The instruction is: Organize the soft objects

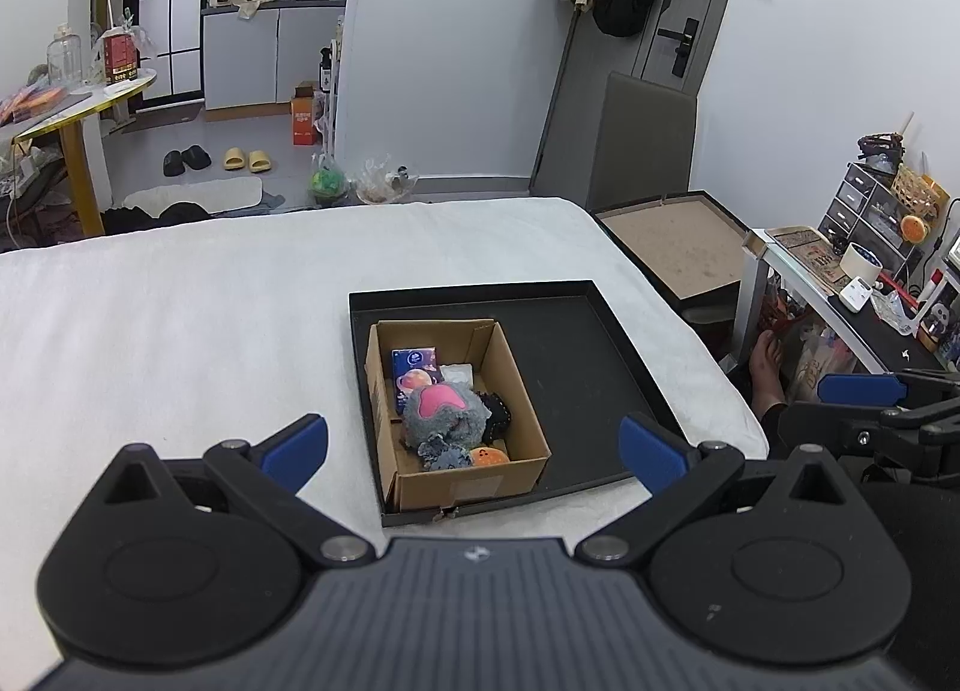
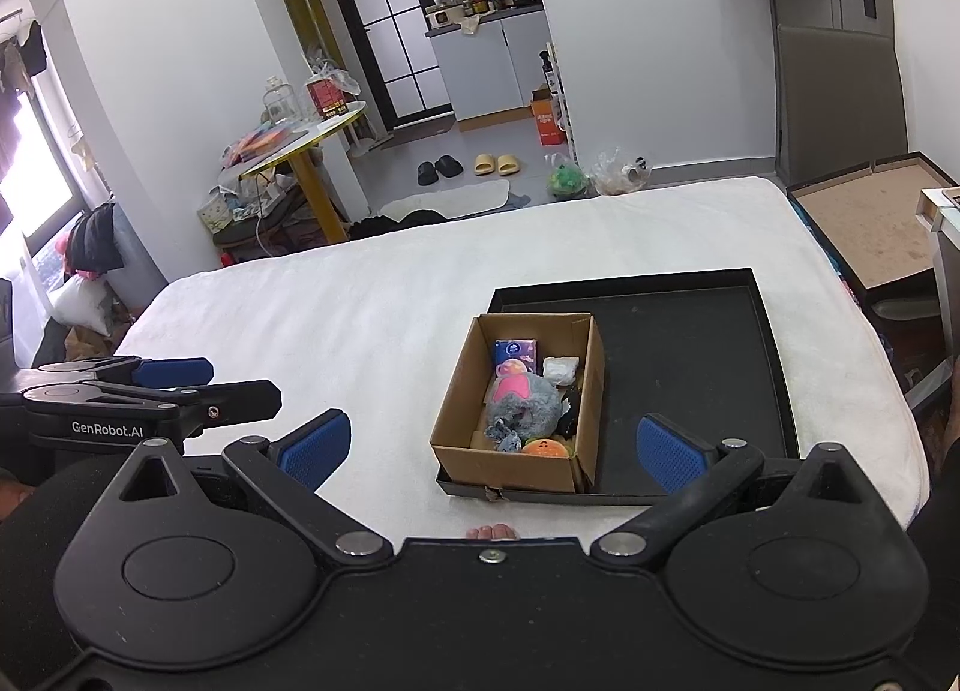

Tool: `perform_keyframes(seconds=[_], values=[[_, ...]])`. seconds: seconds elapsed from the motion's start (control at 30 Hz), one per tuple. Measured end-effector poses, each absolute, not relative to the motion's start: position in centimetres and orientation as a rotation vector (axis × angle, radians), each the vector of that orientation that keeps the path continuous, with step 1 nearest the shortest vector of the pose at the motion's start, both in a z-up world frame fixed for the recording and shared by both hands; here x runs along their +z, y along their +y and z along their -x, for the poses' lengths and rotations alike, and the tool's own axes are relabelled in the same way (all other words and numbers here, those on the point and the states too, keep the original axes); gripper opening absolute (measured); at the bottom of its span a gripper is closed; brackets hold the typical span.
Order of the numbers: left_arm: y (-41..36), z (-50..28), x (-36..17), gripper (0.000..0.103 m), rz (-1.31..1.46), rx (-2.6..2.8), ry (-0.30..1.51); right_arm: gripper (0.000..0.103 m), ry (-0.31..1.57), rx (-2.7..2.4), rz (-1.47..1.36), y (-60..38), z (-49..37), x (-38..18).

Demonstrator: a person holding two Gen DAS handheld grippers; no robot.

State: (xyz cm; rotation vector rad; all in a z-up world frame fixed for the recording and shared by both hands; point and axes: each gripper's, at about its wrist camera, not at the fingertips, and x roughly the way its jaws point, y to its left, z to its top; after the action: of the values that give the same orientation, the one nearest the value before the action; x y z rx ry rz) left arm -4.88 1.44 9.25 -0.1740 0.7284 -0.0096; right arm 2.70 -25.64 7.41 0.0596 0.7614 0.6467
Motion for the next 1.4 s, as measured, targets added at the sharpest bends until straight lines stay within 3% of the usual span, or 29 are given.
perform_keyframes(seconds=[1.4], values=[[1.54,4.91,9.18,0.103,0.161,0.003,0.748,0.103,0.772,0.644,-0.068,-25.39,-2.50,7.17]])
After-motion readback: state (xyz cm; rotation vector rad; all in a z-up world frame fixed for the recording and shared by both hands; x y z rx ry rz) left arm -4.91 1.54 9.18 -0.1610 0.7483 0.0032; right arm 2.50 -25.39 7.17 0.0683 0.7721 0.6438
